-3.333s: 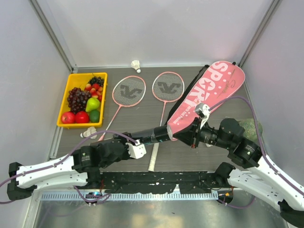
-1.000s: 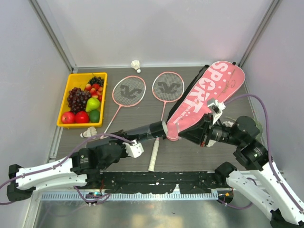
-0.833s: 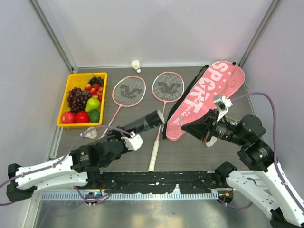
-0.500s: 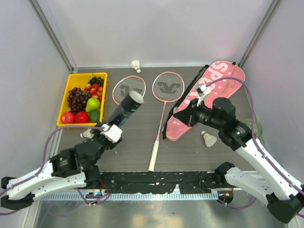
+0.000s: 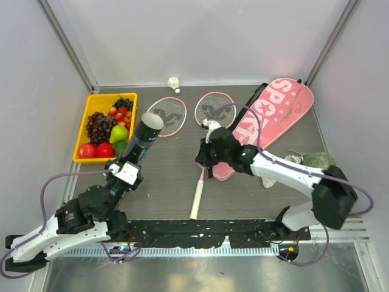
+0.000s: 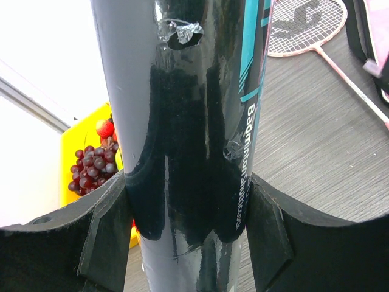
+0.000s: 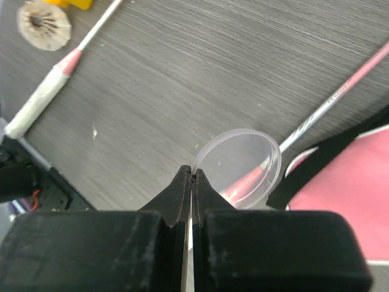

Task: Pack up the badminton gear
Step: Place the lid at the center of the board.

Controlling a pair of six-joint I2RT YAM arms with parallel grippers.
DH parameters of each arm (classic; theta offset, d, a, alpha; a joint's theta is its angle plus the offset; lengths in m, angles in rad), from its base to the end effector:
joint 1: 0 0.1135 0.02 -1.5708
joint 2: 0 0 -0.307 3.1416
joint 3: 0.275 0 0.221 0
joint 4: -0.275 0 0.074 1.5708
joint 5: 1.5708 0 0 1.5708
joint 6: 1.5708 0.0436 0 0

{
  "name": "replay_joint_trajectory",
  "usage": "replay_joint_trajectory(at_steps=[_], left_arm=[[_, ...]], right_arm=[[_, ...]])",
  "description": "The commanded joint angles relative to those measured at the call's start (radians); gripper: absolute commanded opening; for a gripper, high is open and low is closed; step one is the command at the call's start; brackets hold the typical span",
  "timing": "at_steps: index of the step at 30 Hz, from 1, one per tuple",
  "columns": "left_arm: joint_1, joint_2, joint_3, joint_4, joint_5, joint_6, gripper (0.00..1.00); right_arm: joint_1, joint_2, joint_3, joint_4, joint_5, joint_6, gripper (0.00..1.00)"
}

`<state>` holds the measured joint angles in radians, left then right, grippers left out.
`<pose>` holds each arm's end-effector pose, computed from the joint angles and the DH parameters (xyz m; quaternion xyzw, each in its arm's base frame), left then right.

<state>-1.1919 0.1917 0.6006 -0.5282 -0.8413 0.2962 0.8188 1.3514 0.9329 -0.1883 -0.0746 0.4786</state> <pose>0.0273 0.0192 0.2994 0.2630 0.6859 0.0130 0.6784 0.1810 0.1983 0.3145 -0.1669 0.8697 0.3062 0.3492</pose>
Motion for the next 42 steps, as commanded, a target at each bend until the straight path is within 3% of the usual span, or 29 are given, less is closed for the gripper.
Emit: replay_joint_trajectory(at_steps=[1, 9, 16, 22, 31, 37, 42], left_arm=[[-0.001, 0.009, 0.016, 0.068, 0.004, 0.008, 0.0], [-0.002, 0.003, 0.021, 0.062, 0.015, -0.005, 0.0], [-0.002, -0.011, 0.016, 0.065, 0.013, -0.005, 0.0], [-0.002, -0.005, 0.013, 0.065, 0.022, -0.002, 0.0], [0.0, 0.032, 0.016, 0.046, 0.054, -0.002, 0.0], [-0.002, 0.041, 0.021, 0.034, 0.079, -0.009, 0.0], [-0.002, 0.055, 0.024, 0.024, 0.1, -0.015, 0.0]], right_arm=[[0.039, 0.135, 0.108, 0.099, 0.104, 0.034, 0.05], [0.097, 0.386, 0.248, 0.093, 0.128, 0.025, 0.05], [0.103, 0.471, 0.277, 0.079, 0.165, 0.048, 0.11], [0.103, 0.448, 0.261, 0.072, 0.173, 0.054, 0.38], [0.1, 0.163, 0.095, 0.069, 0.231, 0.121, 0.43], [0.083, -0.135, -0.109, 0.004, 0.346, 0.258, 0.47], [0.063, -0.437, -0.25, -0.166, 0.515, 0.391, 0.52]])
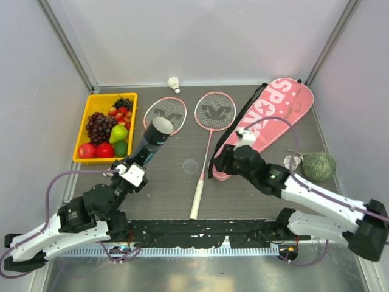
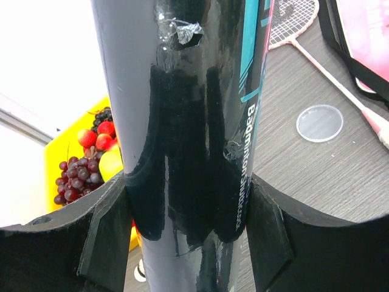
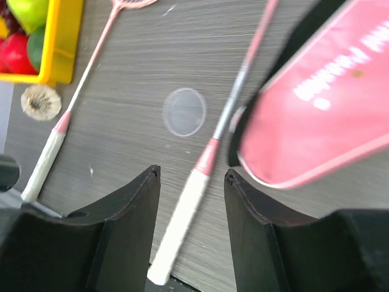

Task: Pack up the badminton gear
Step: Place the lid at the center of the board, then pick up the shuttlecock at the center of the board.

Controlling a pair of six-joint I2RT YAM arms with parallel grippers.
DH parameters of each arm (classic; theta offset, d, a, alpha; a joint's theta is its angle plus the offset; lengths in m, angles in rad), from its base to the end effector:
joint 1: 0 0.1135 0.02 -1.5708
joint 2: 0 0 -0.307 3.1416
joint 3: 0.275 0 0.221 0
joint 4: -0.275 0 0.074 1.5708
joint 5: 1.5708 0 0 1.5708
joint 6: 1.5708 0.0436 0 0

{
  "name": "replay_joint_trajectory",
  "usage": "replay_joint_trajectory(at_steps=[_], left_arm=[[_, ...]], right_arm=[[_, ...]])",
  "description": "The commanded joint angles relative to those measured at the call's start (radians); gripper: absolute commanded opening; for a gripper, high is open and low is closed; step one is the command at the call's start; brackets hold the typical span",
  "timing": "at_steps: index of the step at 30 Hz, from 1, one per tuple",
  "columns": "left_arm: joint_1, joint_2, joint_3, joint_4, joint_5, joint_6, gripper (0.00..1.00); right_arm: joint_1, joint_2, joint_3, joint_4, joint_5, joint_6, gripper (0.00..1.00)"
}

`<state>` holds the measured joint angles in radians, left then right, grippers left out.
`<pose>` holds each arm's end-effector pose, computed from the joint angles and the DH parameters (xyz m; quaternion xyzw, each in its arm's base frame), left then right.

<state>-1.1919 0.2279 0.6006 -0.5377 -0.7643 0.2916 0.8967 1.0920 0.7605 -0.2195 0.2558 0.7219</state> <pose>0.0285 0.0100 0.2989 0.3005 0.6848 -0.0048 0.6639 0.1323 0.1480 0.3127 -0.0135 0.8678 0.2736 0.4146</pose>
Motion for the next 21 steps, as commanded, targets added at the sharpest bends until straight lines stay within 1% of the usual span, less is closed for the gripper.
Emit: replay_joint_trajectory(at_steps=[1, 5, 6, 7, 9, 11, 13, 17, 21], left_arm=[[-0.002, 0.024, 0.025, 0.031, 0.026, -0.012, 0.0], [-0.002, 0.039, 0.033, 0.022, 0.042, -0.017, 0.0], [-0.002, 0.042, 0.031, 0.021, 0.048, -0.017, 0.0], [0.0, 0.045, 0.031, 0.021, 0.052, -0.019, 0.0], [-0.002, 0.047, 0.033, 0.019, 0.062, -0.019, 0.0], [0.0, 0.053, 0.031, 0.021, 0.065, -0.019, 0.0], [0.0, 0.056, 0.031, 0.019, 0.063, -0.019, 0.0], [0.0, 0.063, 0.03, 0.019, 0.065, -0.02, 0.0], [0.0, 0.067, 0.03, 0.016, 0.066, -0.02, 0.0]], right_arm=[[-0.019, -0.255, -0.113, -0.188, 0.23, 0.169, 0.52], [-0.056, -0.455, -0.182, -0.375, 0.359, 0.27, 0.52], [-0.062, -0.483, -0.193, -0.404, 0.412, 0.305, 0.52], [-0.074, -0.529, -0.199, -0.464, 0.439, 0.319, 0.52], [-0.103, -0.564, -0.211, -0.536, 0.49, 0.359, 0.52], [-0.142, -0.576, -0.216, -0.602, 0.511, 0.39, 0.51], [-0.183, -0.578, -0.225, -0.633, 0.519, 0.401, 0.51], [-0.271, -0.56, -0.24, -0.635, 0.482, 0.376, 0.51], [-0.295, -0.537, -0.253, -0.621, 0.482, 0.37, 0.5]])
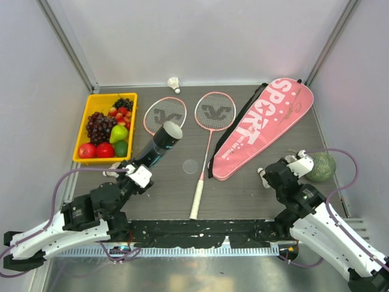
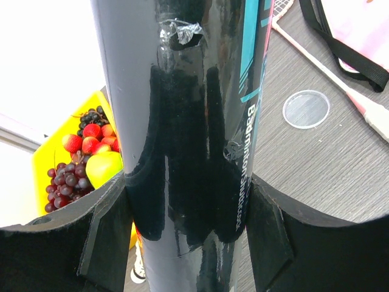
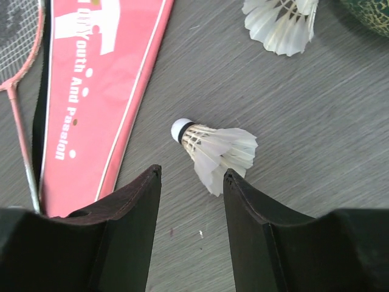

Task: Pack up the badminton gear
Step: Pick up the shuttlecock at the center of the board.

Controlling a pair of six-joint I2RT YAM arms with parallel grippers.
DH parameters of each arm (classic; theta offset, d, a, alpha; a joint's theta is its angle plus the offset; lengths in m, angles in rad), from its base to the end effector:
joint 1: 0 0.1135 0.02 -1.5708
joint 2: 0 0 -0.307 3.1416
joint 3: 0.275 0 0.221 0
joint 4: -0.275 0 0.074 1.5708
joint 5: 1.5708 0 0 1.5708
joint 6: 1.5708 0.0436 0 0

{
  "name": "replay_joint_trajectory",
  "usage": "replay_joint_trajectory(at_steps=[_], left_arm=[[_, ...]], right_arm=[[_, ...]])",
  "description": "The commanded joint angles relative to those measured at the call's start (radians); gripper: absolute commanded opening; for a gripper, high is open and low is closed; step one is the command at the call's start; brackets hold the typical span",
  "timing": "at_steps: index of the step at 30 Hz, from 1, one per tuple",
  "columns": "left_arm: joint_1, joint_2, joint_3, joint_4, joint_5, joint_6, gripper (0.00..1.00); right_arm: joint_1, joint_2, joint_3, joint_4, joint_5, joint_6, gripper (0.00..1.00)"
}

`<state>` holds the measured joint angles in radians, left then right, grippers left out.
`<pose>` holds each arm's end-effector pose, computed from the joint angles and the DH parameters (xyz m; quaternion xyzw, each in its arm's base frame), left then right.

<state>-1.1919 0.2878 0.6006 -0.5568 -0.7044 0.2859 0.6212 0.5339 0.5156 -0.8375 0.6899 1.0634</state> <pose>0.0313 -0.0022 0.2973 0.3410 0.6897 -0.0086 0.6387 0.0487 0.0007 0.2446 0.3088 0.8342 0.0348 0.4556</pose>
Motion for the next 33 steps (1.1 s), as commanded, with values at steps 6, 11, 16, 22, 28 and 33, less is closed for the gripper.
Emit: replay_joint_trajectory(at_steps=[6, 11, 16, 22, 28, 33], left_arm=[[-0.002, 0.016, 0.03, 0.034, 0.017, -0.016, 0.0], [-0.002, 0.025, 0.034, 0.034, 0.026, -0.014, 0.0], [-0.002, 0.027, 0.031, 0.031, 0.034, -0.017, 0.0], [-0.002, 0.036, 0.03, 0.029, 0.033, -0.022, 0.0], [0.0, 0.037, 0.031, 0.023, 0.034, -0.024, 0.0], [-0.002, 0.039, 0.031, 0.023, 0.037, -0.024, 0.0]], right_arm=[[-0.044, 0.0, -0.066, 0.041, 0.023, 0.055, 0.52], [-0.072, -0.046, -0.149, 0.132, -0.027, 0.043, 0.53], [-0.084, -0.09, -0.212, 0.219, -0.09, 0.024, 0.54], [-0.101, -0.13, -0.232, 0.229, -0.118, 0.009, 0.54], [-0.11, -0.123, -0.239, 0.192, -0.084, 0.05, 0.55], [-0.115, -0.138, -0.25, 0.238, -0.052, 0.015, 0.52]])
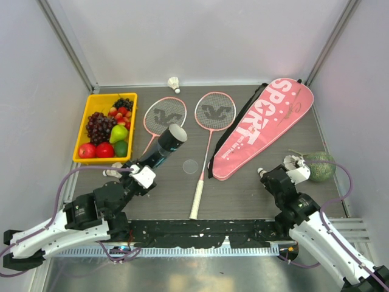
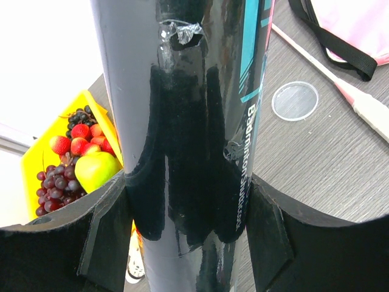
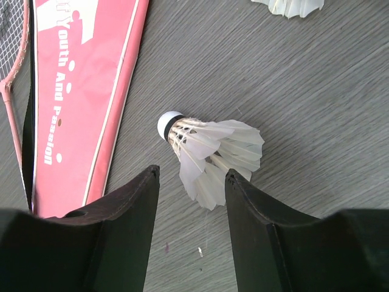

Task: Pack up the badminton gear
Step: Pick up the shuttlecock at the center of the board.

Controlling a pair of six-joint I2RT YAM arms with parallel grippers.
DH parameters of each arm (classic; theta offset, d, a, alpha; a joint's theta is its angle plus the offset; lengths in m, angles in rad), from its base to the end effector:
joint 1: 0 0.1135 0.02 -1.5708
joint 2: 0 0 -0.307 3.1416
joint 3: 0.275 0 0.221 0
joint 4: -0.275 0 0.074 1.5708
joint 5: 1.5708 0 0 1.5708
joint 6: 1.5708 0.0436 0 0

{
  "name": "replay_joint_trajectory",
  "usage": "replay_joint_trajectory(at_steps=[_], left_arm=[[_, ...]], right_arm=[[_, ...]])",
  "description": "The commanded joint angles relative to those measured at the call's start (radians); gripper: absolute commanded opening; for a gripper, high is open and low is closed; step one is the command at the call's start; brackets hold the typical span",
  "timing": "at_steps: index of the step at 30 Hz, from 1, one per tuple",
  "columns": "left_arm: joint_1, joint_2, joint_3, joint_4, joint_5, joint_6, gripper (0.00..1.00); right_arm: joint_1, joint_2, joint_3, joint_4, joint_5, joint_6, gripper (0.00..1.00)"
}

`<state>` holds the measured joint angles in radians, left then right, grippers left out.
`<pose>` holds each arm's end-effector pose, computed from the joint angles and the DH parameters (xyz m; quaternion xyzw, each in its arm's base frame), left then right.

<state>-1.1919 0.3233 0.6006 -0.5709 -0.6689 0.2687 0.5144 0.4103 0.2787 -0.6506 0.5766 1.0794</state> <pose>0.0327 -0.0092 0.2957 0.3602 0.6955 -0.0148 0.6215 0.0427 -0.0032 0.1896 0.3516 0.8196 0.0799 0.4452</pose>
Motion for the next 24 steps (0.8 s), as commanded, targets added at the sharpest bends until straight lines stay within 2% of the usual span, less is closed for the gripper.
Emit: replay_joint_trajectory(at_steps=[1, 9, 18, 22, 24], left_arm=[[-0.002, 0.005, 0.031, 0.037, 0.002, -0.006, 0.0], [-0.002, 0.013, 0.022, 0.043, 0.061, 0.015, 0.0], [-0.002, 0.007, -0.056, 0.059, 0.348, 0.147, 0.0], [-0.014, -0.019, -0.1, 0.049, 0.607, 0.239, 0.0], [-0.024, -0.055, -0.114, 0.052, 0.664, 0.291, 0.0]], right_arm=[[-0.008, -0.027, -0.016, 0.069, 0.063, -0.004, 0.51], [-0.022, -0.013, -0.042, 0.134, 0.045, -0.004, 0.47], [-0.053, 0.064, -0.056, 0.224, 0.006, -0.016, 0.44], [-0.066, 0.07, -0.072, 0.249, 0.006, -0.018, 0.41], [-0.073, 0.07, -0.081, 0.255, 0.003, -0.019, 0.38]])
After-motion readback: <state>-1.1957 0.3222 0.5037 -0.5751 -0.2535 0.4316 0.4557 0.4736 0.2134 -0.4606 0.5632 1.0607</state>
